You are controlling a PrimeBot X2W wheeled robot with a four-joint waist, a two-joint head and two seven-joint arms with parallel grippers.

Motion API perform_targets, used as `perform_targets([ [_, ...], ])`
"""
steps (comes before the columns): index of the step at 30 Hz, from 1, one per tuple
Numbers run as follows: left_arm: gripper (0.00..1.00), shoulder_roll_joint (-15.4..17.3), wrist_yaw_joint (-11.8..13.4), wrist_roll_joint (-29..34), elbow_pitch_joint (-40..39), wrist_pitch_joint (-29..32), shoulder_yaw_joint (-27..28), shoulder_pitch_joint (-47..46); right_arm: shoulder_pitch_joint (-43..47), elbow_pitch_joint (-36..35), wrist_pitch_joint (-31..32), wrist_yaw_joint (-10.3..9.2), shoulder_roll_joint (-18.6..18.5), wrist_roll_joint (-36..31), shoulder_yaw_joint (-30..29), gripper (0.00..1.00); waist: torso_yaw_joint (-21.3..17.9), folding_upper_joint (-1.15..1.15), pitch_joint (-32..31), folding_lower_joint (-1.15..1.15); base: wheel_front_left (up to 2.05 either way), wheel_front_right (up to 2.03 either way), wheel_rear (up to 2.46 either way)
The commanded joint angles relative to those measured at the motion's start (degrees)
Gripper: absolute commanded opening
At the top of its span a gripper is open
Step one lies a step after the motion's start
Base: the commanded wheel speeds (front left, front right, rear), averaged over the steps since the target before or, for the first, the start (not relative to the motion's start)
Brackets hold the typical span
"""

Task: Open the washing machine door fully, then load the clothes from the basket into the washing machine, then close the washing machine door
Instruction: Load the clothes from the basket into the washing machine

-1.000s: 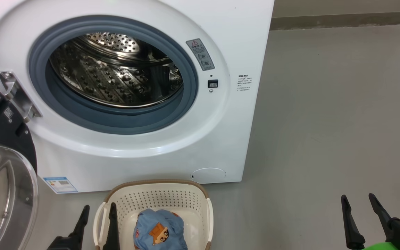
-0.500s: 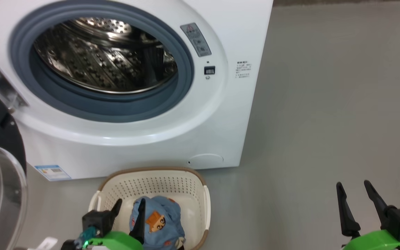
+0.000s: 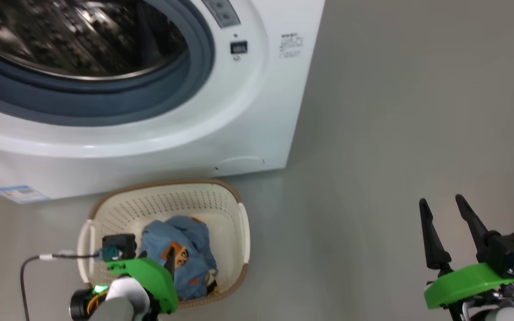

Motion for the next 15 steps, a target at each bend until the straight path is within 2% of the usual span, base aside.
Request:
perform_targets([
  [1, 1.0, 1.0, -0.3, -0.7, 1.2, 0.3, 1.7, -2.7, -2.3, -1.4, -0.7, 0.25, -0.9, 0.1, 1.9, 1.0, -3.2, 0.0, 5.8, -0.01, 0.0, 0.0, 0.0],
  [9, 1.0, 1.4, -1.4, -2.4, 6.9, 1.6, 2.6, -8.7, -5.8, -1.9, -1.9, 0.25, -1.8, 0.5, 3.3, 1.0, -4.6, 0.0, 12.9, -0.01, 0.0, 0.0, 0.0],
  [15, 1.0, 3.3, -0.3, -3.1, 8.9, 2.5, 3.1, -12.1, -8.8, -2.4, -3.5, 0.25, -2.0, 0.6, 4.9, 1.0, -6.4, 0.0, 19.5, -0.01, 0.0, 0.0, 0.0],
])
